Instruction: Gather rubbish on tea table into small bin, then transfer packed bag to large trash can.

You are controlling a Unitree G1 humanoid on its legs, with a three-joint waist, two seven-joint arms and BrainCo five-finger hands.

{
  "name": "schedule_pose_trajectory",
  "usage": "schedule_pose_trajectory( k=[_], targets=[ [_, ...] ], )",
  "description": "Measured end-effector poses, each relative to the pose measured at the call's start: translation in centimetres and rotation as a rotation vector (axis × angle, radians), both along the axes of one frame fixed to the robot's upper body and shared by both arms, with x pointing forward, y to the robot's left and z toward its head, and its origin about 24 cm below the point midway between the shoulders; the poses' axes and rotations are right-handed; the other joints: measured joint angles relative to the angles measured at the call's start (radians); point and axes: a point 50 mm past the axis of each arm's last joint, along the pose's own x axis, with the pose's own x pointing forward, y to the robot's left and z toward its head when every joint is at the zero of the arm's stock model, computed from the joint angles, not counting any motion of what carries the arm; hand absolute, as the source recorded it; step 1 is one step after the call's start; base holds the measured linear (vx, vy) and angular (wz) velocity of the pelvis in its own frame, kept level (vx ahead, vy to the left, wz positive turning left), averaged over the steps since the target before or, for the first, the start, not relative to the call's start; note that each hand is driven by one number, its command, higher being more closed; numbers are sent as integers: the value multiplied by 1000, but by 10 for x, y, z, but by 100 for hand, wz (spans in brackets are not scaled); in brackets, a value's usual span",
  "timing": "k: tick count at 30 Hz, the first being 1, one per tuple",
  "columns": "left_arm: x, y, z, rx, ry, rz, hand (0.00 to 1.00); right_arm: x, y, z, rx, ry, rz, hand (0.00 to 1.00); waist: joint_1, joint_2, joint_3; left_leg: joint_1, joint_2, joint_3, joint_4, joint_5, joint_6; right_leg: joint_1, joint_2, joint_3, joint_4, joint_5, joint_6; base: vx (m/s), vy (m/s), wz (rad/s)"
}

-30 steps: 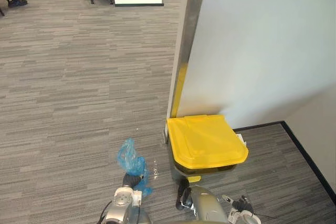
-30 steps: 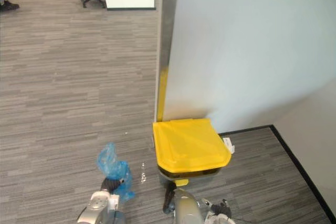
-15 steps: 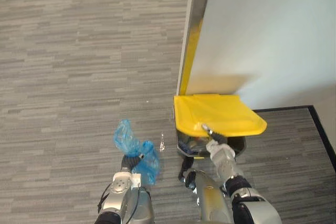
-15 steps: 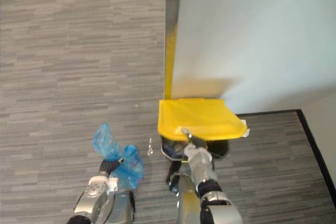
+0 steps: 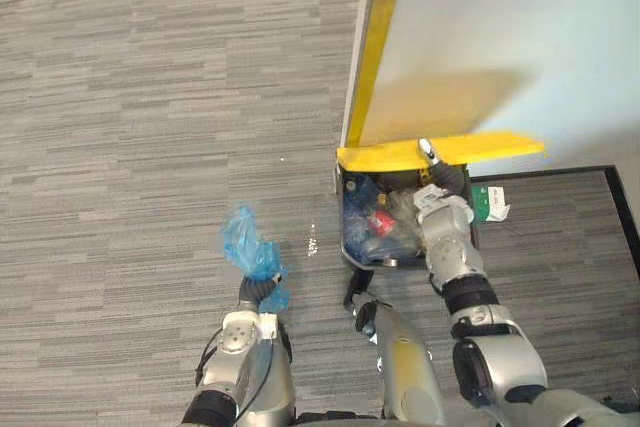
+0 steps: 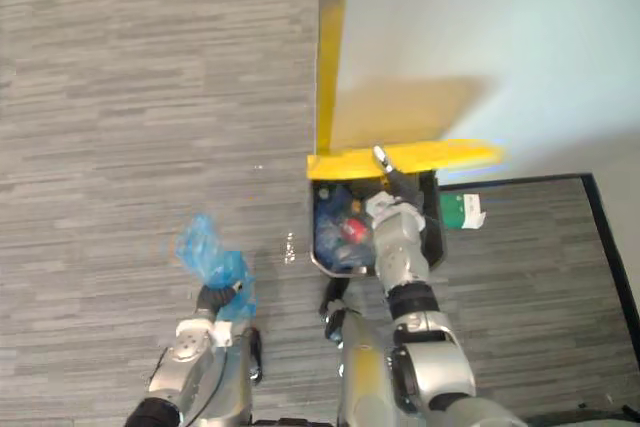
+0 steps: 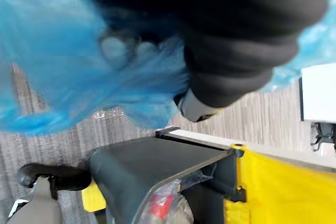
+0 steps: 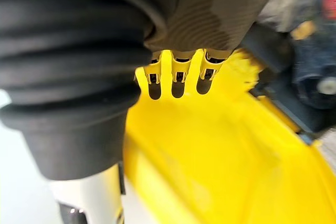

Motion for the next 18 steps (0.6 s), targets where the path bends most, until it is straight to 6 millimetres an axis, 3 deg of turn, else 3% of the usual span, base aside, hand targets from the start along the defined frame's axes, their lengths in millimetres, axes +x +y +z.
schedule_pose_trajectory(
  k=[1,8,12,18],
  targets=[
    [0,-1,0,2,1,-6,100,3,-5,14,-36,-33,-13,0,0,0,5,0,-1,1,1,0,0,0,-1,1,0,0,0,0,0,0],
    [6,-12,14,-4,-68,-63,100,14,-14,47,-199,-57,-48,0,-7,4,47,2,-11,3,0,9,-16,-7,-14,6,16,2,-3,0,0,0],
    [8,-16,21,0,-103,-91,100,22,-16,54,-273,-26,-56,0,-9,4,48,2,-12,14,0,9,-16,-9,-16,11,15,5,-7,-8,11,-3],
    [24,-31,58,-62,-265,-149,100,22,-21,62,-382,-16,-66,0,-20,8,49,-14,-6,2,0,9,-16,-9,-9,4,-16,13,-8,-3,-3,1]
  ],
)
